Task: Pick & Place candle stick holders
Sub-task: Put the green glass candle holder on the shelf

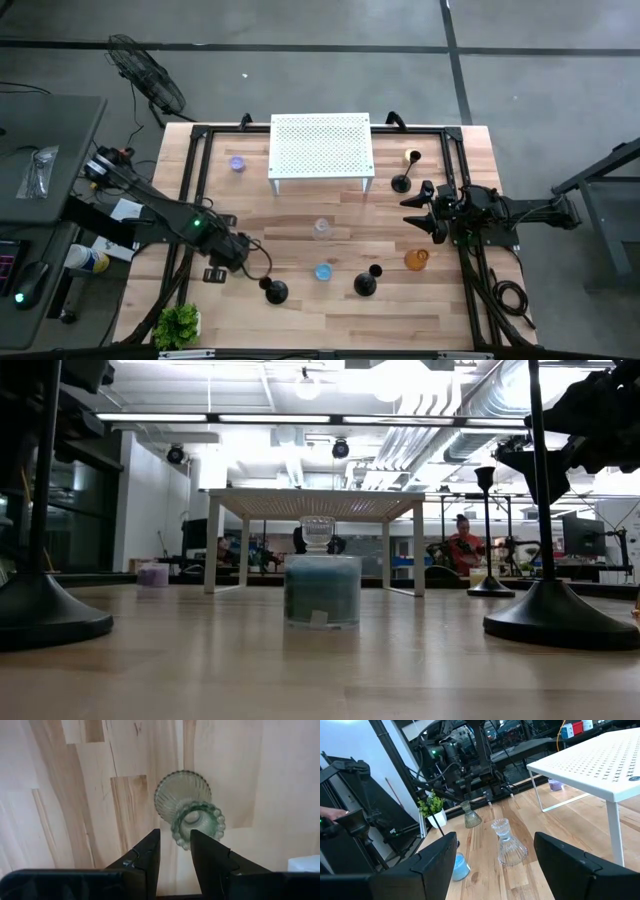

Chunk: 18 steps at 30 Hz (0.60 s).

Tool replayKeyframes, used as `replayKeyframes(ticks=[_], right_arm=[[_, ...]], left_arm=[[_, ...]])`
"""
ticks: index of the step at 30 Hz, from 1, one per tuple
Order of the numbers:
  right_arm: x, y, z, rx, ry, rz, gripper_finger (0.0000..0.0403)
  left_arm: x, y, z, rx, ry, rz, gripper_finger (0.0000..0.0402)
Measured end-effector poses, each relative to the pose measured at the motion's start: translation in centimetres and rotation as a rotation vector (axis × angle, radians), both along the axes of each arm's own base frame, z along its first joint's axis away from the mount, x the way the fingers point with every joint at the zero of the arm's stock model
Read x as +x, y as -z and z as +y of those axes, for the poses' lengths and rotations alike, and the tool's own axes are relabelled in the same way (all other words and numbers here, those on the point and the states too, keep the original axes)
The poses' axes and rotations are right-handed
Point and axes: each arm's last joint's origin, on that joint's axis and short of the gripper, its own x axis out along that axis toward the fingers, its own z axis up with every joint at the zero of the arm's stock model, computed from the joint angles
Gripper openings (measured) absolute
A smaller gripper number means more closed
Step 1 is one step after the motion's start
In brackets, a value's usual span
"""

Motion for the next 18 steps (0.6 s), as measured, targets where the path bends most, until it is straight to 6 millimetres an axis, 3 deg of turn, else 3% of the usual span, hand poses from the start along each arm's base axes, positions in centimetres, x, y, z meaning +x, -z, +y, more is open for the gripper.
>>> replayKeyframes(ticks=[9, 18], right_arm=[[0.0, 0.0, 0.0, 0.000, 0.000, 0.000, 0.0260], [0.0, 0.0, 0.0, 0.000, 0.000, 0.001, 0.0260]], left_arm=[[0.3, 0.3, -0.2, 0.013, 0.010, 0.010, 0.0113], [0.1, 1.2, 0.0, 0.025, -0.008, 0.013, 0.0168]])
